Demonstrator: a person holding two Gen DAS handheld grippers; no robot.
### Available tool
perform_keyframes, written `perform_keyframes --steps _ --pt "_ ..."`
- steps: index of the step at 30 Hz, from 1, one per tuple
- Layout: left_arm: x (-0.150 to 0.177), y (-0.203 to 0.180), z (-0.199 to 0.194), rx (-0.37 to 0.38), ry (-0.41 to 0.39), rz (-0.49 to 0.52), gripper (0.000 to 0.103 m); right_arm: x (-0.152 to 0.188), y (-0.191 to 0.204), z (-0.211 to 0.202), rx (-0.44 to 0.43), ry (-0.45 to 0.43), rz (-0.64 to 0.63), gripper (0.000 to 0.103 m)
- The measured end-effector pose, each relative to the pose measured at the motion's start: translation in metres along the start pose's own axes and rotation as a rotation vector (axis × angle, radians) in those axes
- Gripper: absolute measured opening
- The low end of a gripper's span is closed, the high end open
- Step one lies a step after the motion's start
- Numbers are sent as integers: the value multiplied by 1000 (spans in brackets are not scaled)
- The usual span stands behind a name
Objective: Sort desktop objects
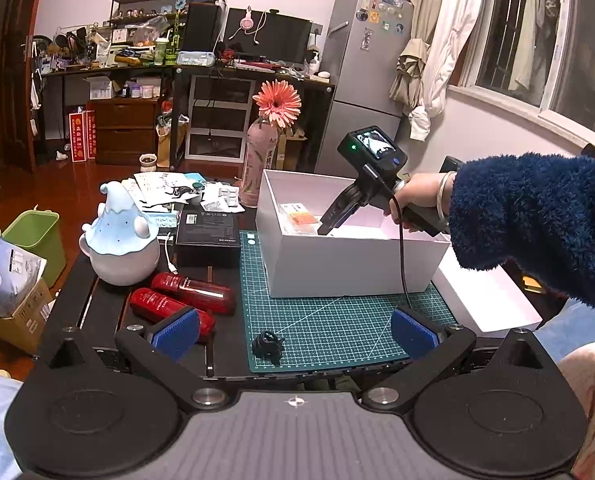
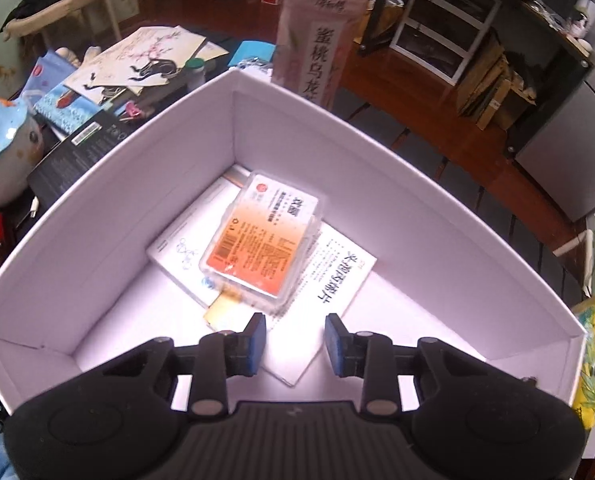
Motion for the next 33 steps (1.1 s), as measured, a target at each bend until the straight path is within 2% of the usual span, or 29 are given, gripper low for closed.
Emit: perform_keyframes --steps 21,33 --pt "3 1 6 9 33 -18 103 -25 32 20 -43 -8 -146 31" --pt "2 3 6 6 30 -18 103 -19 20 9 -58 -23 -121 31"
Point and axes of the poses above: each gripper's, at about its wrist camera, not at the fingertips, and z roughly the way its jaws point, y to its left, x to its underside, the point moved 5 cm from there along z, roughly the way its jaws point, and after that the axes turned 11 degrees about -y, right-handed, at the moved point
